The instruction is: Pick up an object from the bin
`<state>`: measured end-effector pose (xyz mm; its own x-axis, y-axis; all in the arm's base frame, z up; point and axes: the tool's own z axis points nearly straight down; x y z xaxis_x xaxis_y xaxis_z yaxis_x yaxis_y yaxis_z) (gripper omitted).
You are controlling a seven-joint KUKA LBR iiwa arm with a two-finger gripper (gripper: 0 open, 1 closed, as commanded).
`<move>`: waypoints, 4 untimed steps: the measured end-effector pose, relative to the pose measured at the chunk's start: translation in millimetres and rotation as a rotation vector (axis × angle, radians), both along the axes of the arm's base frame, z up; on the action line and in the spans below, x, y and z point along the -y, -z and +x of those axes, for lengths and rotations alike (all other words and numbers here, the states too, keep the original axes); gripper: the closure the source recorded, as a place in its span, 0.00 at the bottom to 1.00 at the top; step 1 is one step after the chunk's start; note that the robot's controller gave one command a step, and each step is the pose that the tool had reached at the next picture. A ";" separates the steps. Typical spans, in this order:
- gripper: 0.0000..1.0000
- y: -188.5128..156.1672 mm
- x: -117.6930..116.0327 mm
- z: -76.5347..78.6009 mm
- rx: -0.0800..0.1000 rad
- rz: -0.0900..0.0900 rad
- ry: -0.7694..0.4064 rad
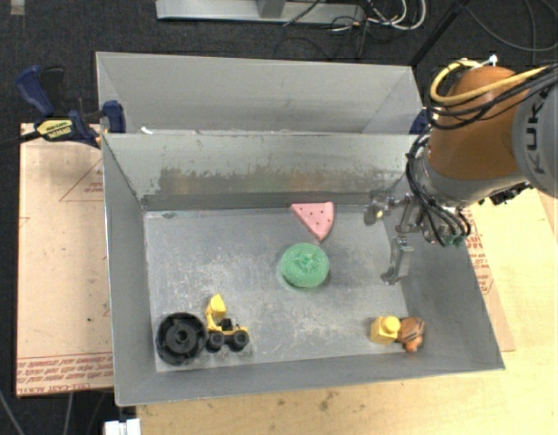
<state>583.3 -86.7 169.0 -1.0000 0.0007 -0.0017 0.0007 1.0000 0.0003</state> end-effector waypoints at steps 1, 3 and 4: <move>0.00 41.7 -34.1 31.9 0.012 -0.003 -0.051; 0.00 78.5 -78.1 18.1 0.003 0.000 -0.127; 1.00 99.1 -107.7 6.6 0.000 0.001 -0.141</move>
Offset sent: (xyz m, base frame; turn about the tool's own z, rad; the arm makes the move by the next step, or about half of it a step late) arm -0.0167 0.0729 -0.0449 -0.2151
